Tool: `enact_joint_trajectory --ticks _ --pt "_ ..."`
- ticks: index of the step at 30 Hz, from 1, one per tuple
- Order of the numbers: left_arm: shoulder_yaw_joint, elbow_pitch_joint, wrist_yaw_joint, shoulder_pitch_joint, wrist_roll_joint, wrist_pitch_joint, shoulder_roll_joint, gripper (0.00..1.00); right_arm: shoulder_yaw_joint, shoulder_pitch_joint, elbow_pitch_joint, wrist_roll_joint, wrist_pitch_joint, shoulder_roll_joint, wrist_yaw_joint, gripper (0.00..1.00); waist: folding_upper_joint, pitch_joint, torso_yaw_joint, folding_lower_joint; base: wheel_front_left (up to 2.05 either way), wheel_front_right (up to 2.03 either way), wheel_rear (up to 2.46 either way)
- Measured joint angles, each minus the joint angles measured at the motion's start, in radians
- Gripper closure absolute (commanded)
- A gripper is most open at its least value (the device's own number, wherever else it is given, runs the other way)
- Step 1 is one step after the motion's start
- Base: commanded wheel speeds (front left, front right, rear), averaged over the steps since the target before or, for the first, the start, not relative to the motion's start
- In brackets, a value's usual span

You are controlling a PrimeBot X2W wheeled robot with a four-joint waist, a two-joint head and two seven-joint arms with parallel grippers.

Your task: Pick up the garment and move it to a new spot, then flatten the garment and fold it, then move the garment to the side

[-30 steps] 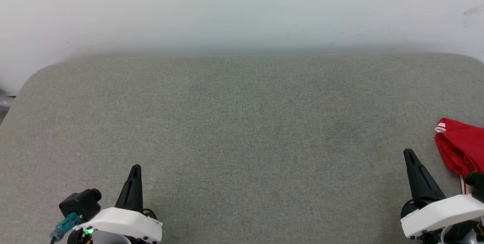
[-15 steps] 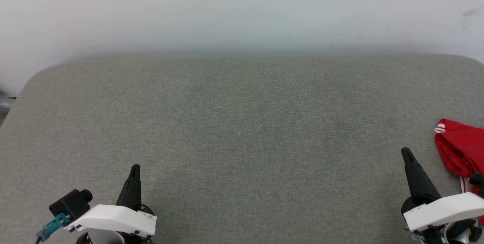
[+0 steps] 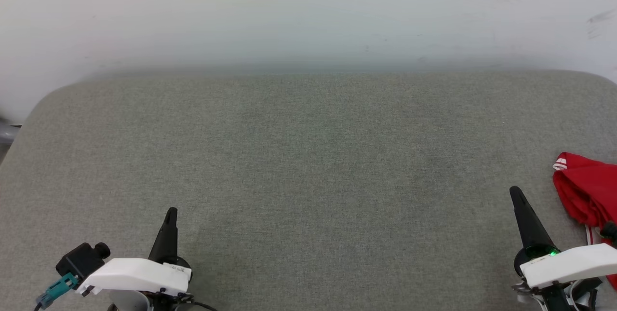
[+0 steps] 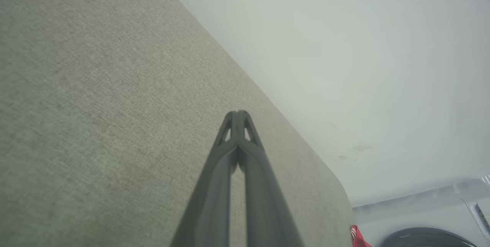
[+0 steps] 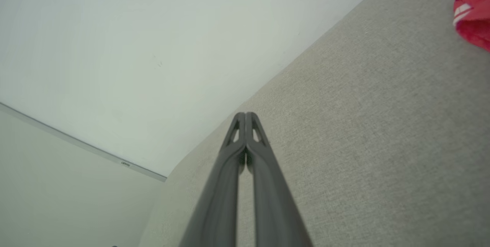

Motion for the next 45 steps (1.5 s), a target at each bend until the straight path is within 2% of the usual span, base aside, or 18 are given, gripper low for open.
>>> enact_joint_trajectory --ticks 29,45 --pt "0.043 0.015 -0.030 -0.026 -0.333 0.088 -0.018 1.00 0.000 -0.044 0.091 0.351 0.008 0.003 0.000 1.00 0.0000 -0.011 -0.001 0.0000 0.00 0.00 0.00" --pt "0.061 0.021 -0.041 -0.039 -0.464 0.121 -0.024 1.00 0.000 -0.061 0.125 0.488 0.009 0.004 0.000 1.00 0.0000 -0.016 -0.001 0.0000 0.00 0.00 0.00"
